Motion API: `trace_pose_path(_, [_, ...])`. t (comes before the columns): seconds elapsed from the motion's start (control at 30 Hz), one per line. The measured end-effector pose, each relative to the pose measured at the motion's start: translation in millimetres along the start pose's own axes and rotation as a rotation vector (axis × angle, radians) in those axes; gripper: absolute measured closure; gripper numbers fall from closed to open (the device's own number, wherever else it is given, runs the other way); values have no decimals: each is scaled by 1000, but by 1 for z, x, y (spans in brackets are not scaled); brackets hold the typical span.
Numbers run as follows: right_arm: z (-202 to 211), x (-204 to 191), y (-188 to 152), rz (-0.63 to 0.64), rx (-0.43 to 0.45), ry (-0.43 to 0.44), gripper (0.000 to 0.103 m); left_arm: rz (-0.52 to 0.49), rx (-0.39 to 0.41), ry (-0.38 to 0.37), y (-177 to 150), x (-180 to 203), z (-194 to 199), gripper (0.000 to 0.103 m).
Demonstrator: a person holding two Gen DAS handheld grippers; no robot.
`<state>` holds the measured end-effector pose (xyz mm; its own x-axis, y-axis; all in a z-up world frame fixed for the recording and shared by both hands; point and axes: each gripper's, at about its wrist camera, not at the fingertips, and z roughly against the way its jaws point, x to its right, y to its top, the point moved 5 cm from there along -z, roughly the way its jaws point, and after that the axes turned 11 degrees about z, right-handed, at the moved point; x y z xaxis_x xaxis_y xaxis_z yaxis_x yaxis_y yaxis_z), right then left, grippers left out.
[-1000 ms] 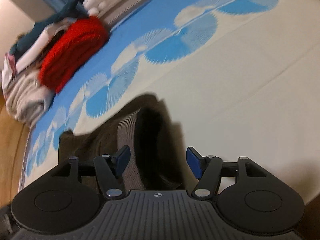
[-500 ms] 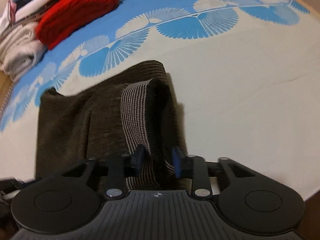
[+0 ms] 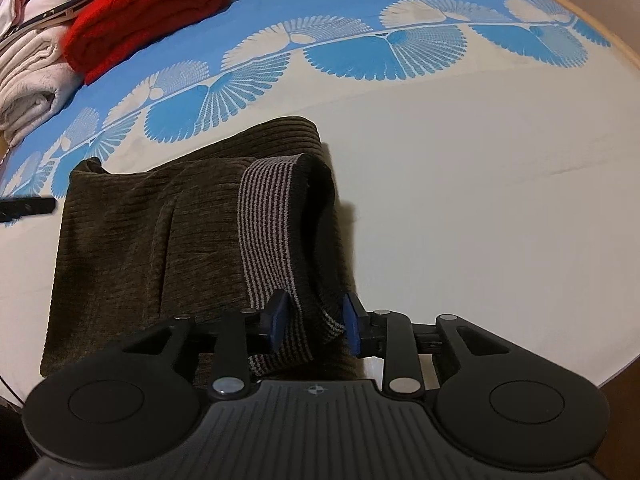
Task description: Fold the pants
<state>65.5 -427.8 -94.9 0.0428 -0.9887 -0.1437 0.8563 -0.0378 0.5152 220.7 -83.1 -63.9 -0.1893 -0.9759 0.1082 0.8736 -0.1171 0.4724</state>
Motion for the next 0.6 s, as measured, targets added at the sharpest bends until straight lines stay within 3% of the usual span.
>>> trace_pose_path(0.17, [-3, -4, 3, 13, -3, -15, 70, 10, -15, -5, 8, -2, -13, 35])
trace_pose_path(0.4, [-5, -7, 4, 26, -5, -29, 70, 72, -42, -31, 14, -8, -30, 36])
trace_pose_path(0.43, [-5, -7, 4, 29, -5, -29, 70, 88, -48, -44, 15, -9, -33, 39])
trace_pose_path(0.5, [-5, -7, 4, 33, -5, -27, 70, 114, -74, -91, 15, -12, -41, 64])
trace_pose_path(0.6, [-4, -7, 3, 38, -3, -15, 70, 165, -109, -90, 13, -21, -52, 68])
